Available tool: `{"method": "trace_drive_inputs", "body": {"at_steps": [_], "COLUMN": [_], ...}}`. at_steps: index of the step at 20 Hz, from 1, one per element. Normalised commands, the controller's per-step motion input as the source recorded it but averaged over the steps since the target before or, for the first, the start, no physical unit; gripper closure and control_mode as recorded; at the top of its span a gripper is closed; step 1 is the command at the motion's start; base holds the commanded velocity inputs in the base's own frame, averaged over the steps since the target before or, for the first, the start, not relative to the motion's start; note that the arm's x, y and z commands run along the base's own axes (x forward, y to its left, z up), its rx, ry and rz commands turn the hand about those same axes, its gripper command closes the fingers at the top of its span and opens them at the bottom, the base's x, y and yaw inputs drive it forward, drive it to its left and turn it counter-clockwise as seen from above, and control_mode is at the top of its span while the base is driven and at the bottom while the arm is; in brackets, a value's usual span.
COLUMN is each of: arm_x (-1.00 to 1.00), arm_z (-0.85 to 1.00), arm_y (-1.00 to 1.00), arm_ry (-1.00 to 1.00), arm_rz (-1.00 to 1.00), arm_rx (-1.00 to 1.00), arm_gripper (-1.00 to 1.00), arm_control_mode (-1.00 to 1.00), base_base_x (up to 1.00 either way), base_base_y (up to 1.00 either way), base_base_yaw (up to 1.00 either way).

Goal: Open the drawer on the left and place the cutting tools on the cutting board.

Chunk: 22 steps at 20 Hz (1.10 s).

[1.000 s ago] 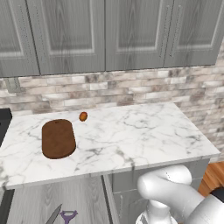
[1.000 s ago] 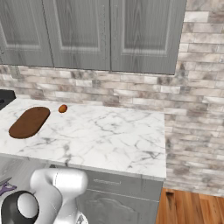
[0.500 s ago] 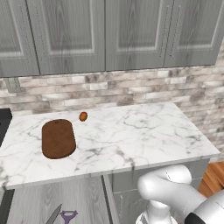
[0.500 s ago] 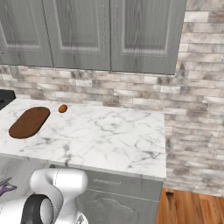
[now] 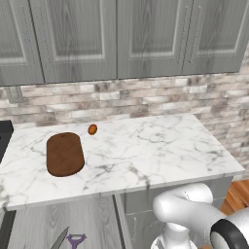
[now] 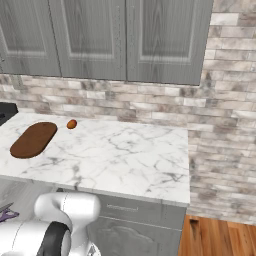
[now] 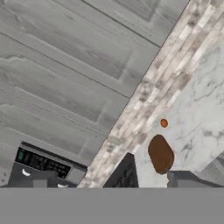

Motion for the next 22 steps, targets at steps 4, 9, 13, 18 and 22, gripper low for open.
{"method": "trace_drive_inputs", "body": {"at_steps": [4, 9, 13, 18, 22], "arm_x": [0.39, 0.43, 0.68, 0.66, 0.76], "arm_z": [0.0, -0.14, -0.18, -0.2, -0.64], "arm_y": [-0.06, 0.0, 0.03, 0.15, 0.26], "arm_ry": [0.49, 0.43, 0.19, 0.13, 0.01], "arm_rz": [0.0, 0.0, 0.05, 0.09, 0.14], "arm_rx": [0.0, -0.15, -0.31, -0.35, -0.18], "arm_gripper": [-1.0, -1.0, -1.0, -1.0, -1.0], "arm_control_mode": [-1.0, -1.0, -1.0, -1.0, -1.0], "base_base_x": [0.0, 0.0, 0.0, 0.0, 0.0], "base_base_y": [0.0, 0.0, 0.0, 0.0, 0.0], "base_base_yaw": [0.0, 0.0, 0.0, 0.0, 0.0]}}
